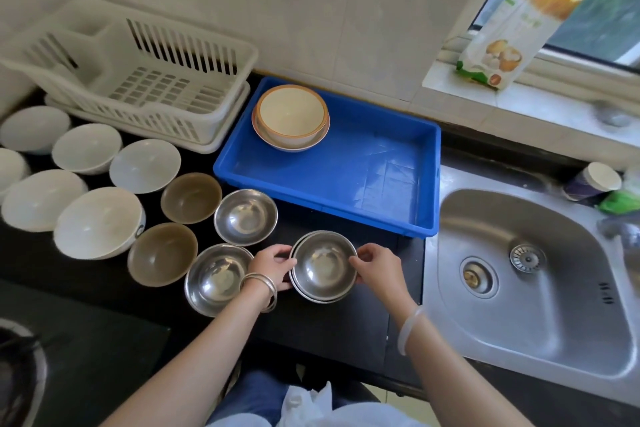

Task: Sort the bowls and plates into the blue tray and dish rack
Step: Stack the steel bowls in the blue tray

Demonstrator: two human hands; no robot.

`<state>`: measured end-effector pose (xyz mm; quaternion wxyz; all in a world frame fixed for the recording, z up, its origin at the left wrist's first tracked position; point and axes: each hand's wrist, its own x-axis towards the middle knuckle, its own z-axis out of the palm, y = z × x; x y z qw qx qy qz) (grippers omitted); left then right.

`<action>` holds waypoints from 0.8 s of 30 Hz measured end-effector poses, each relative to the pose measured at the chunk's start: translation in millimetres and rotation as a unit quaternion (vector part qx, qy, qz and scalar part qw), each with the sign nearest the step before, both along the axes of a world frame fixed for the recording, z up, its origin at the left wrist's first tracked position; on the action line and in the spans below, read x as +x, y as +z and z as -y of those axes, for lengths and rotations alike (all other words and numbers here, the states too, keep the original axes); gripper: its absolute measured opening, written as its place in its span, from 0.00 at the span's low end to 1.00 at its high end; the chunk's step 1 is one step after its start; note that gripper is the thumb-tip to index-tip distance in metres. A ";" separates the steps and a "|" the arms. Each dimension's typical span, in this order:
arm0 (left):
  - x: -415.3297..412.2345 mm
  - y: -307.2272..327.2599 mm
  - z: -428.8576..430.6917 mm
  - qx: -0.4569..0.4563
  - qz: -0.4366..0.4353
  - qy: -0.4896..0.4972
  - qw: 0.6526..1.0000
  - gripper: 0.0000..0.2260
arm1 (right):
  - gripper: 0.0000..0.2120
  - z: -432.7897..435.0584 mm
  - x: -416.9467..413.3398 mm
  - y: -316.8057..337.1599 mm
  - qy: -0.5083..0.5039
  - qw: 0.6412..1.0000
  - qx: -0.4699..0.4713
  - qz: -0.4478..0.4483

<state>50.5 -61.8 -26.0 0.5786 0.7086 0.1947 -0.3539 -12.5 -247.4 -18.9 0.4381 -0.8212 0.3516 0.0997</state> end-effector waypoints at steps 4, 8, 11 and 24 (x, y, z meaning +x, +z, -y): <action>-2.9 3.8 0.4 -0.017 -0.013 0.012 1.000 0.15 | 0.06 2.5 -2.9 -7.9 -0.031 0.999 -0.006 -0.022; -4.5 4.5 -1.8 -0.039 -0.035 0.019 0.998 0.16 | 0.09 6.0 -3.4 -12.4 -0.036 0.997 0.056 -0.047; -5.1 4.4 -1.9 -0.061 -0.050 0.029 0.996 0.16 | 0.13 3.0 -3.3 -14.8 -0.073 0.982 0.170 -0.026; 53.2 44.9 21.4 -0.108 0.042 0.020 0.993 0.09 | 0.07 25.5 42.5 29.4 -0.107 0.974 0.147 0.136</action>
